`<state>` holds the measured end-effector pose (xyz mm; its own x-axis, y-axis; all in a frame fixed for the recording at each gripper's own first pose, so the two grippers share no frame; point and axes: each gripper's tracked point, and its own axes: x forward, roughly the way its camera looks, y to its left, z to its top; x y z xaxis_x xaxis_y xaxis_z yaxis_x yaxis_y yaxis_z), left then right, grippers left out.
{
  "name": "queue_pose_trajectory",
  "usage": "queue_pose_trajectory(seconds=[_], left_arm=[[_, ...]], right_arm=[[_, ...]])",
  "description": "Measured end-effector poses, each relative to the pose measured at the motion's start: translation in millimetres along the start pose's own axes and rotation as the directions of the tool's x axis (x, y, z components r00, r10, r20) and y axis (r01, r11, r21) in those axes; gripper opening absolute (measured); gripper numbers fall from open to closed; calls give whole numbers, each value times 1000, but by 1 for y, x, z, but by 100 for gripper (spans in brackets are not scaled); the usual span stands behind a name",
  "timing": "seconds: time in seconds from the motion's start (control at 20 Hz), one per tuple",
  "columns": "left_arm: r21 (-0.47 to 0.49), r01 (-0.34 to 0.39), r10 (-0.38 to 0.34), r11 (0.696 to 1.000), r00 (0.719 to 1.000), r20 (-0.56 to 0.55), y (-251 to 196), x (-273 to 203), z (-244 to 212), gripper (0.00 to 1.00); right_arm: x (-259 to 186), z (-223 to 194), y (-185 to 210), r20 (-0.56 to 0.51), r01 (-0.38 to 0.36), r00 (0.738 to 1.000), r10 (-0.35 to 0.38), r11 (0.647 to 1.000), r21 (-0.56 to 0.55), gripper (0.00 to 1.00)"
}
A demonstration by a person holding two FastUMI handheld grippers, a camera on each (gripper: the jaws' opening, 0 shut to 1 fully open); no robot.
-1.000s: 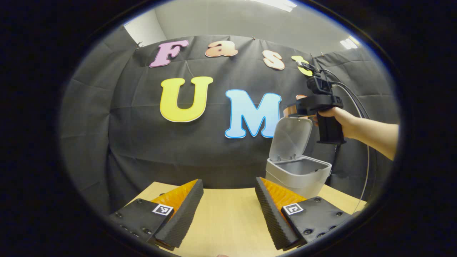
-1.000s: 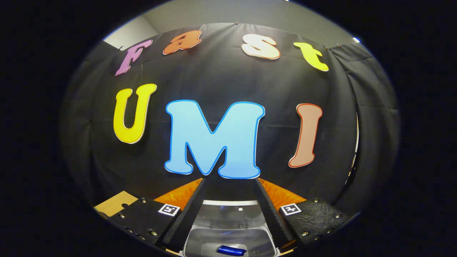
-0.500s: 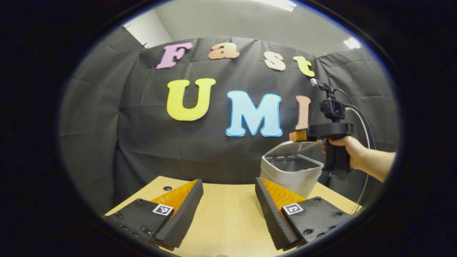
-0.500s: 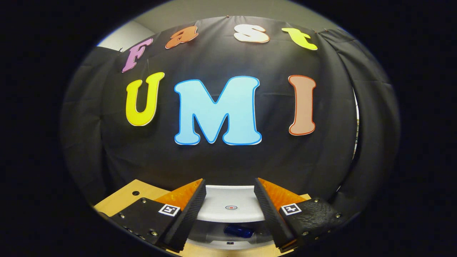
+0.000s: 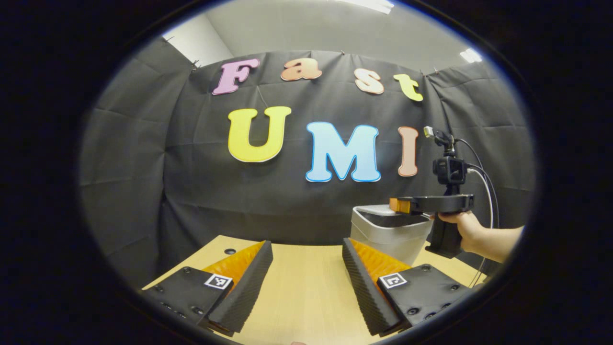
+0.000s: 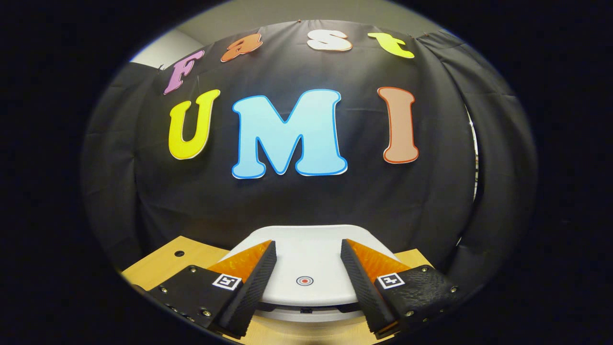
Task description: Press the lid of the desktop garbage bin to open it, pick up the crumpled paper on the desktop and throw it into the bin, then pick up the pop can on the desktop and drop it into the bin, and finally close the garbage bin lid.
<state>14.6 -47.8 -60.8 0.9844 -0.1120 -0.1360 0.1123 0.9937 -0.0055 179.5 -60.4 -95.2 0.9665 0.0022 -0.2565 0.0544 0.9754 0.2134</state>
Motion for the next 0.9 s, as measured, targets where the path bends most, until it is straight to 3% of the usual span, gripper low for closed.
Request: queue_pose_trajectory(seconds=[0.9], left_arm=[[0, -19, 19, 1000, 1000, -16, 12, 21, -10, 94]], right_arm=[[3, -27, 1, 115, 49, 992, -44, 998, -45, 93]])
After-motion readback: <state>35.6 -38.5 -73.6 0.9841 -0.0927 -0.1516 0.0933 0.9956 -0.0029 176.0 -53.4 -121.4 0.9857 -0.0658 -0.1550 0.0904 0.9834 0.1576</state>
